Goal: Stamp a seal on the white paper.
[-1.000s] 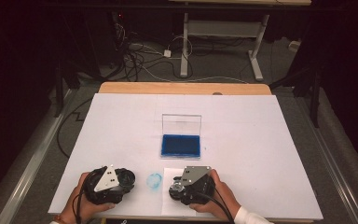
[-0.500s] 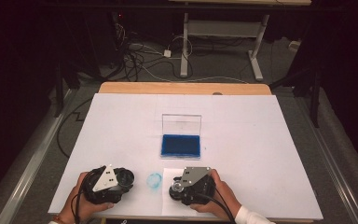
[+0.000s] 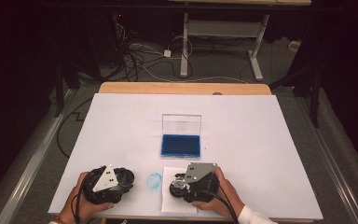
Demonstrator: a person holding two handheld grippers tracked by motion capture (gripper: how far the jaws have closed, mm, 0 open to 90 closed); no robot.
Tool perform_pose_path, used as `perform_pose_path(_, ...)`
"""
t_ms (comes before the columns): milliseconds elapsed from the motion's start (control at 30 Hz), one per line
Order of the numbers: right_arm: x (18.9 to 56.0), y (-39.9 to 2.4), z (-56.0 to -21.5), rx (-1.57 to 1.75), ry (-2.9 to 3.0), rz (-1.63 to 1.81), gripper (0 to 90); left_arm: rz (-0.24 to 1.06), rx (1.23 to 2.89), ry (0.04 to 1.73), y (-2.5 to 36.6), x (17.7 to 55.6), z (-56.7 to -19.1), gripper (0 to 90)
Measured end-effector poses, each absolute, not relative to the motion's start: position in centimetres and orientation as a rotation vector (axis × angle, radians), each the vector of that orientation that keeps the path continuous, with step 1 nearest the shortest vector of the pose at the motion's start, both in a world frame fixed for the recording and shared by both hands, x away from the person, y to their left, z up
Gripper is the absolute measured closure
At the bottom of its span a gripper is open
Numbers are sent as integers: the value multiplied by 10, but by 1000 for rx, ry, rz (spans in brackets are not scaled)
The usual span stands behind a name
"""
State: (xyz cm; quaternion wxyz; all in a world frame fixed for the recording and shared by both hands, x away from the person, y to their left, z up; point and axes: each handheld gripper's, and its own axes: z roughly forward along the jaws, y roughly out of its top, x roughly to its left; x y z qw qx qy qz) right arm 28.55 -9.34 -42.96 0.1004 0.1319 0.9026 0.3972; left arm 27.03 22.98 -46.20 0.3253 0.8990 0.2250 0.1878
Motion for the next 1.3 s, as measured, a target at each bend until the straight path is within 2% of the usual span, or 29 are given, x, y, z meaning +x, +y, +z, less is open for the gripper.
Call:
perform_pose_path(600,290,-112,-406,435,2555,1246,570,490,2358,587,229,270,-462,365)
perform_pose_path(1300,297,-127,-397,478,2497,1255,570,483,2352,593,231,272,-463,365)
